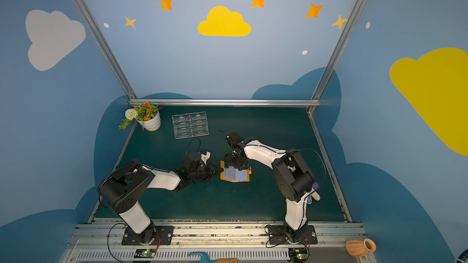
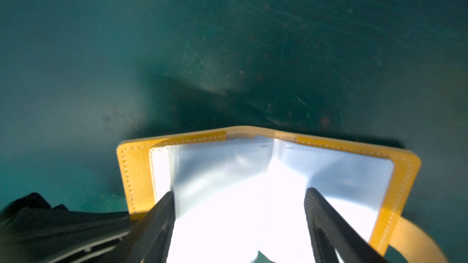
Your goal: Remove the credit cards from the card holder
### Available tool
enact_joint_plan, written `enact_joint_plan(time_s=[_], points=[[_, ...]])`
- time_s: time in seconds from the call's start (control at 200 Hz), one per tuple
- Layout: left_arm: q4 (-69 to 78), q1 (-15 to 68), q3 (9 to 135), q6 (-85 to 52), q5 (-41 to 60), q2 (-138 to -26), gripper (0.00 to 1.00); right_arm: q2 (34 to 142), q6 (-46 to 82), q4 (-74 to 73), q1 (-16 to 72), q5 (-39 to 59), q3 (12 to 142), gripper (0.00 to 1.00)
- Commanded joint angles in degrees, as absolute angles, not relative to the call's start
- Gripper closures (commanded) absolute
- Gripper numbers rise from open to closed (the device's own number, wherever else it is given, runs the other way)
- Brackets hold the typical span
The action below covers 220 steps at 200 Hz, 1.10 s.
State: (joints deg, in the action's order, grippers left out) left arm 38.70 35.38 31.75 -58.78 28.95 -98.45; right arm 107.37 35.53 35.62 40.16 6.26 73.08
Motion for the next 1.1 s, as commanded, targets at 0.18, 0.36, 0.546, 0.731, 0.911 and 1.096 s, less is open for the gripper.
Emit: enact_joint_plan(time_s=[0.18, 0.36, 0.546, 0.731, 0.911, 1.096], points=[[39.42, 35.42, 31.28, -58.14, 28.54, -97.40, 0.96, 106.19, 35.33, 36.81, 39.37, 5.20, 71.45, 0.25], [39.38, 35.26, 31.11, -58.27, 28.41, -97.45, 0.96, 104.78, 35.86, 35.31, 38.97, 6.59, 70.43, 0.24], [39.29, 35.16, 31.03, -58.14, 28.39, -97.30, 0.96, 104.02, 35.95, 35.35, 38.50, 6.55, 69.61, 0.25], [39.37, 35.16, 30.76, -58.18, 28.37, -97.31, 0.96, 103.97, 35.86, 35.03, 38.32, 6.90, 69.09, 0.29], [39.44, 35.19, 30.50, -58.09, 28.30, -97.39, 0.96, 103.80, 36.12, 34.36, 38.41, 7.56, 68.98, 0.39], [39.59, 34.90, 30.11, -58.18, 28.13, -97.76, 0.96, 103.37, 35.71, 34.75, 38.47, 8.04, 69.36, 0.51]])
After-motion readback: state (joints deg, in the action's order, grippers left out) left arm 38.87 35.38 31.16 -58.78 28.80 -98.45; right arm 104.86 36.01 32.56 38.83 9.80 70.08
